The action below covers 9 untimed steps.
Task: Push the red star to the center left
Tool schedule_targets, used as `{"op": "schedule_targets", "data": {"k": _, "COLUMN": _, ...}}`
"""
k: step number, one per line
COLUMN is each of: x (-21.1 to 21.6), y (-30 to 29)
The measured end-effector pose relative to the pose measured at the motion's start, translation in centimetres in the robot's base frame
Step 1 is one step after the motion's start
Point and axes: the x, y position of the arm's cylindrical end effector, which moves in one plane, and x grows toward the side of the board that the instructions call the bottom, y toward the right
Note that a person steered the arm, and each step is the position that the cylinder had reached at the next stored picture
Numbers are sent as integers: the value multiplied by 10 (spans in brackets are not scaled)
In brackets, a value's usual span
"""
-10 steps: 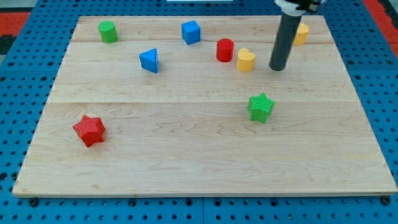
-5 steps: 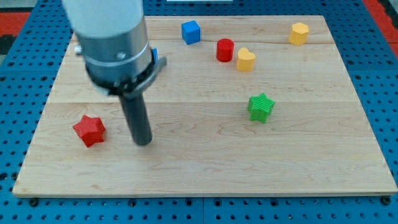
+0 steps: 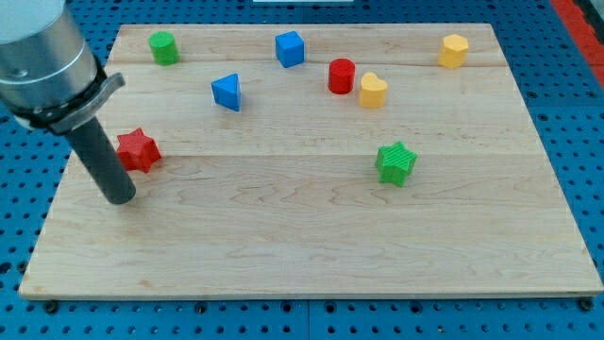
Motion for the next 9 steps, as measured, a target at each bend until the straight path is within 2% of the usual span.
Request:
{"op": "schedule_targets", "data": {"k": 1, "x": -37, "y": -1}}
{"op": "schedule_targets", "data": {"k": 2, "x": -30, "y": -4}}
{"op": "schedule_targets", "data": {"k": 3, "x": -27, "y": 37}}
{"op": "schedule_targets", "data": {"k": 4, "x": -47, "y": 42}}
{"op": "schedule_targets", "data": {"k": 5, "x": -57, "y": 22}}
{"op": "schedule_targets", "data": {"k": 7, "x": -40, "y": -5}}
{"op": "schedule_targets", "data": {"k": 9, "x": -56, "y": -10}}
